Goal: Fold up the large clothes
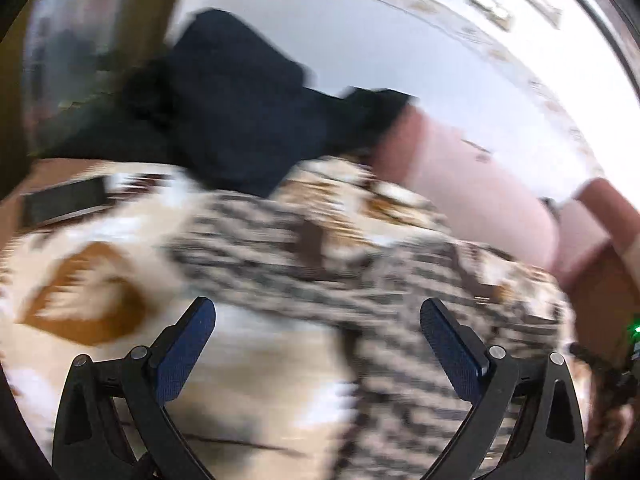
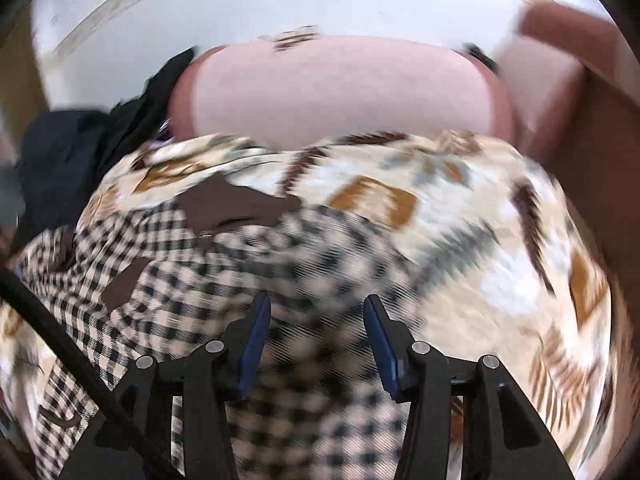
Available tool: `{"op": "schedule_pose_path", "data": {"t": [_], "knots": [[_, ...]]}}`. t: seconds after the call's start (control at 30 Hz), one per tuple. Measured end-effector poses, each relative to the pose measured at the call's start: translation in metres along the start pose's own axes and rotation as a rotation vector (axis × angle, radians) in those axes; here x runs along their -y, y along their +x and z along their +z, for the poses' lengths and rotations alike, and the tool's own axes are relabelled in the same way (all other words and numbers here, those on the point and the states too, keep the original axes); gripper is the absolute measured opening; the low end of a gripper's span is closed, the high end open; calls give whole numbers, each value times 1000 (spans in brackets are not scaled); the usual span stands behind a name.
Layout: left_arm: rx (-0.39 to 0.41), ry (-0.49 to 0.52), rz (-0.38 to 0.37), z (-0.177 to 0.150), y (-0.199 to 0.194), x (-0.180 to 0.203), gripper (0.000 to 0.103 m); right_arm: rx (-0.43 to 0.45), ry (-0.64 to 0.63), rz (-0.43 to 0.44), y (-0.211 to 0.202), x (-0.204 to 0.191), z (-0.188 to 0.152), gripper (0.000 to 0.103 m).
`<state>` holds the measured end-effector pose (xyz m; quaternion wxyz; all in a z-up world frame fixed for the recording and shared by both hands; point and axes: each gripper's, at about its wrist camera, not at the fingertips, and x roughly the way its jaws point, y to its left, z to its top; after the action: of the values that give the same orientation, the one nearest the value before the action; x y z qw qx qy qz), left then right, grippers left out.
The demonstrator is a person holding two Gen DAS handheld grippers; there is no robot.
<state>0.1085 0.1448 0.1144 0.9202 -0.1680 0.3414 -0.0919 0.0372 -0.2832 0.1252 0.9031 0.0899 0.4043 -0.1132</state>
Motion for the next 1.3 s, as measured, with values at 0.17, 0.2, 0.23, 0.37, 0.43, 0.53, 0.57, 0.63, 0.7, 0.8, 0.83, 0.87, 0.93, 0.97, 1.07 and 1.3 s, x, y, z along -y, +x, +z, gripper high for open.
{"op": "schedule_pose_path", "data": {"t": [0.17,0.2,0.23,0.37,0.43,0.53,0.57,0.63,0.7,0.8,0.83,0.87,0.93,0.97,1.07,1.3], "knots": [[-95,135,-118,-5,57,84,97,-13,-30,78,-4,-13,-40,56],[-123,171,-114,-8,75,100,93,-21,-27,90,-1,-10,-49,56],[-164,210,-102,-12,96,116,85,-32,-16,105,2,-9,-58,56],[-368,308,-85,-33,168,156,65,-59,38,141,16,8,-87,56],[-463,351,-59,-51,195,167,26,-47,64,135,18,24,-95,56],[-445,391,-5,-59,198,181,5,-38,125,146,21,49,-100,56],[-421,367,-4,-53,191,182,5,-33,144,158,21,58,-99,56],[-329,300,-13,-32,164,177,5,-19,201,187,19,75,-96,56],[-244,253,25,-11,142,165,5,-3,253,219,16,89,-92,56],[-179,219,124,7,135,142,5,16,279,244,17,101,-74,62],[-207,206,146,9,143,134,5,19,273,242,20,102,-68,63],[-242,193,165,7,155,126,5,20,263,235,24,100,-62,63],[-287,186,194,-1,170,117,5,5,228,210,39,92,-48,63],[-300,193,203,-6,176,116,5,-1,224,211,46,89,-43,63],[-310,219,225,-17,185,112,5,-29,222,205,74,81,-25,63],[-263,251,203,-21,174,131,5,-119,303,355,123,73,4,7]]}}
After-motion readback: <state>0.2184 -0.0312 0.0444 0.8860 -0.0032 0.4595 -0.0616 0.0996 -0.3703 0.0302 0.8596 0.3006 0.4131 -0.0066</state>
